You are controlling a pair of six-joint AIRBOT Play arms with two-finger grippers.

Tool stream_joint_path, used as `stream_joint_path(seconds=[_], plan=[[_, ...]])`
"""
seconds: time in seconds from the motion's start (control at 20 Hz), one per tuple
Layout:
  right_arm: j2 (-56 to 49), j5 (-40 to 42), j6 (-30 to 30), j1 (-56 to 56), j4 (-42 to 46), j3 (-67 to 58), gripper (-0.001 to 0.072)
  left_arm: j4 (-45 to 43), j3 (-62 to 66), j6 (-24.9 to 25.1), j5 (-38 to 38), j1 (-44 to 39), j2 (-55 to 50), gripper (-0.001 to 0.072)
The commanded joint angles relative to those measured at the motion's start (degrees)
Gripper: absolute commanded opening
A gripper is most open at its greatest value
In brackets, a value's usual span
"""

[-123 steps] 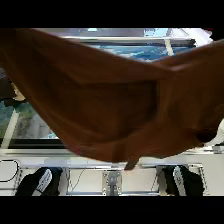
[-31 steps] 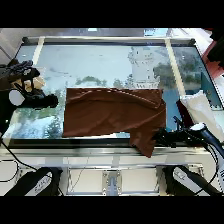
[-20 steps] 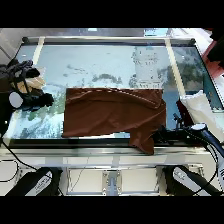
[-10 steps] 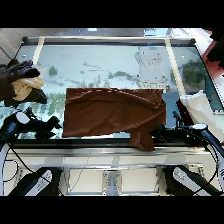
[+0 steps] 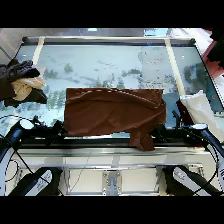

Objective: Fold the shirts.

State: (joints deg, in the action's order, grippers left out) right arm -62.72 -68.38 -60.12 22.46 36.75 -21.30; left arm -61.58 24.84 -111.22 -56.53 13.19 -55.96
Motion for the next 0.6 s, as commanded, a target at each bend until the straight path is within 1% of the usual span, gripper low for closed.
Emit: stream_joint_path(seconds=[0.0, 0.05, 0.1, 0.15, 0.25, 0.3, 0.35, 0.45, 0.55], plan=[[0.0, -0.2, 0.2, 0.0, -1.3, -0.1, 0.0036, 1.6, -0.3, -0.2, 3.5, 0.0, 0.0, 0.0137], [0.0, -0.2, 0.2, 0.0, -1.5, -0.1, 0.0037, 1.6, -0.3, -0.2, 3.6, 0.0, -0.1, 0.0137], [0.0, -0.2, 0.3, 0.0, -1.7, -0.1, 0.0037, 1.6, -0.3, -0.1, 3.6, 0.0, -0.1, 0.0101], [0.0, -0.2, 0.4, 0.0, -1.9, -0.1, 0.0036, 1.6, -0.3, 0.2, 3.6, 0.0, 0.0, 0.0011], [0.5, -1.2, 0.4, 0.1, -2.6, -0.4, 0.0036, 2.0, -0.2, 1.6, 3.7, 0.0, 0.0, 0.0010], [1.0, -3.2, 0.2, 0.1, -2.4, -1.2, 0.0036, 3.3, 0.1, 3.3, 4.3, 0.0, 0.0, 0.0010], [1.9, -5.4, -0.4, 0.1, -1.9, -2.5, 0.0036, 5.2, 1.0, 6.4, 5.3, 0.0, 0.0, 0.0010], [4.1, -9.3, -4.2, 0.1, 0.8, -5.7, 0.0036, 9.7, 4.6, 11.4, 7.8, 0.0, 0.0, 0.0010], [5.3, -13.8, -8.0, 0.1, 4.3, -10.0, 0.0036, 12.2, 10.6, 13.8, 12.1, 0.0, 0.0, 0.0010]])
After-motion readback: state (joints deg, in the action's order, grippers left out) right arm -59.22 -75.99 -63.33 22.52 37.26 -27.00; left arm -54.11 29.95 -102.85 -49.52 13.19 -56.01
